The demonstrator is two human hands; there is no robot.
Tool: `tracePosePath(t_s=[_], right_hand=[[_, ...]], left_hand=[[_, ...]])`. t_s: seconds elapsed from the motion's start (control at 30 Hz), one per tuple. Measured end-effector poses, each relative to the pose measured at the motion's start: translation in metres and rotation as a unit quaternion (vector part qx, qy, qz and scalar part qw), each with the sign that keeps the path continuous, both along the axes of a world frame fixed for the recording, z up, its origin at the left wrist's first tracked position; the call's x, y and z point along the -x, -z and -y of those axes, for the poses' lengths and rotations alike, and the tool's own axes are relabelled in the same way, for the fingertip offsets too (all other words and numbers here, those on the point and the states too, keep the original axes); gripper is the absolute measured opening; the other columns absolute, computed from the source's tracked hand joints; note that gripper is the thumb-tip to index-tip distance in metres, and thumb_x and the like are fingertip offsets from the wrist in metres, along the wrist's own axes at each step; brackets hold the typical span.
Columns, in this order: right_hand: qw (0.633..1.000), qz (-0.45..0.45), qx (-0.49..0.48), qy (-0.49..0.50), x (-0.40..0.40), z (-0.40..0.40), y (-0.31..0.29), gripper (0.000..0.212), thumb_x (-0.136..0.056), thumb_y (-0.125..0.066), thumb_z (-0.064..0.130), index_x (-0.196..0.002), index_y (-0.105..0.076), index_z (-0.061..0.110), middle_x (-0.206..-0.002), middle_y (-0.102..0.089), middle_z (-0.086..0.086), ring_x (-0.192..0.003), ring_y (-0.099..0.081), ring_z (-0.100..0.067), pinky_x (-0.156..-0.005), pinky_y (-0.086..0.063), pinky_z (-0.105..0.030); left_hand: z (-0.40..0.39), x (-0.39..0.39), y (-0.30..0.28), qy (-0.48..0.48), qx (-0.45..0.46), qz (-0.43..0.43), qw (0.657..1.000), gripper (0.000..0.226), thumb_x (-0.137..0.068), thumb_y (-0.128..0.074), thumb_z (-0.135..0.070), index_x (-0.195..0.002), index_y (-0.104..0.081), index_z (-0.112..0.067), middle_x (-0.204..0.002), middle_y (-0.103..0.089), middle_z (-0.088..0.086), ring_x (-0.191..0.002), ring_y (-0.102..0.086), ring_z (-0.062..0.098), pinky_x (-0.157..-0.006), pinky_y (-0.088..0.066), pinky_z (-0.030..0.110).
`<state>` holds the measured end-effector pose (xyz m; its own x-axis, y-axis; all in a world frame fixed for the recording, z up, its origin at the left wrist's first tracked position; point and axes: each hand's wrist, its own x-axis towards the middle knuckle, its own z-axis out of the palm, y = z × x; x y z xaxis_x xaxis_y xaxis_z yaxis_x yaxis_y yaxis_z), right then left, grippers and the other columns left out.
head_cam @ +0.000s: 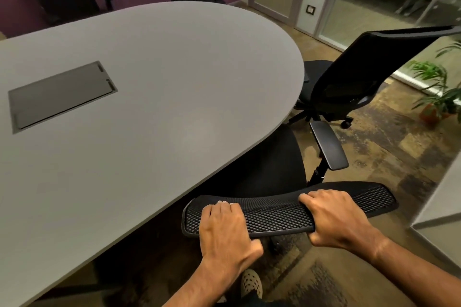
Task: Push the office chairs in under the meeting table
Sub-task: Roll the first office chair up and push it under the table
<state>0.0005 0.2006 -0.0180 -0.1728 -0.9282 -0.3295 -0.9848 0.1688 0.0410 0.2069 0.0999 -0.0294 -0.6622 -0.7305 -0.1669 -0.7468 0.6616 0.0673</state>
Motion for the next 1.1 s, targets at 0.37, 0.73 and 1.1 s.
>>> tracePosePath(t_s=[0.37, 0.73, 1.1], right_hand=[[0.998, -0.006, -0.006, -0.063, -0.030, 0.039, 0.004, 0.050, -0.061, -0.052, 0.050, -0.104, -0.059, 0.026, -0.089, -0.063, 0.007, -0.082, -0.062, -0.018, -0.071, -0.051, -0.035], [0.985, 0.035, -0.002, -0.171, -0.050, 0.077, 0.001, 0.050, -0.065, -0.040, 0.055, -0.104, -0.053, 0.027, -0.094, -0.060, 0.006, -0.087, -0.059, -0.019, -0.075, -0.049, -0.034], [0.956, 0.072, 0.018, -0.284, -0.056, 0.113, 0.005, 0.043, -0.069, -0.052, 0.055, -0.097, -0.053, 0.022, -0.088, -0.060, 0.002, -0.078, -0.058, -0.020, -0.068, -0.042, -0.033]], left_hand=[[0.011, -0.045, -0.005, -0.037, -0.038, 0.044, 0.998, 0.051, -0.073, -0.043, -0.059, -0.103, -0.052, -0.018, -0.093, -0.048, -0.002, -0.092, -0.048, 0.016, -0.093, -0.036, 0.035], [0.013, -0.071, -0.008, -0.155, -0.063, 0.061, 0.984, 0.072, -0.064, -0.033, -0.066, -0.117, -0.051, -0.021, -0.115, -0.055, -0.005, -0.110, -0.049, 0.015, -0.102, -0.030, 0.032], [0.013, -0.060, -0.011, -0.264, -0.084, 0.115, 0.954, 0.093, -0.063, -0.047, -0.068, -0.143, -0.035, -0.021, -0.139, -0.047, 0.000, -0.132, -0.037, 0.023, -0.113, -0.020, 0.046]])
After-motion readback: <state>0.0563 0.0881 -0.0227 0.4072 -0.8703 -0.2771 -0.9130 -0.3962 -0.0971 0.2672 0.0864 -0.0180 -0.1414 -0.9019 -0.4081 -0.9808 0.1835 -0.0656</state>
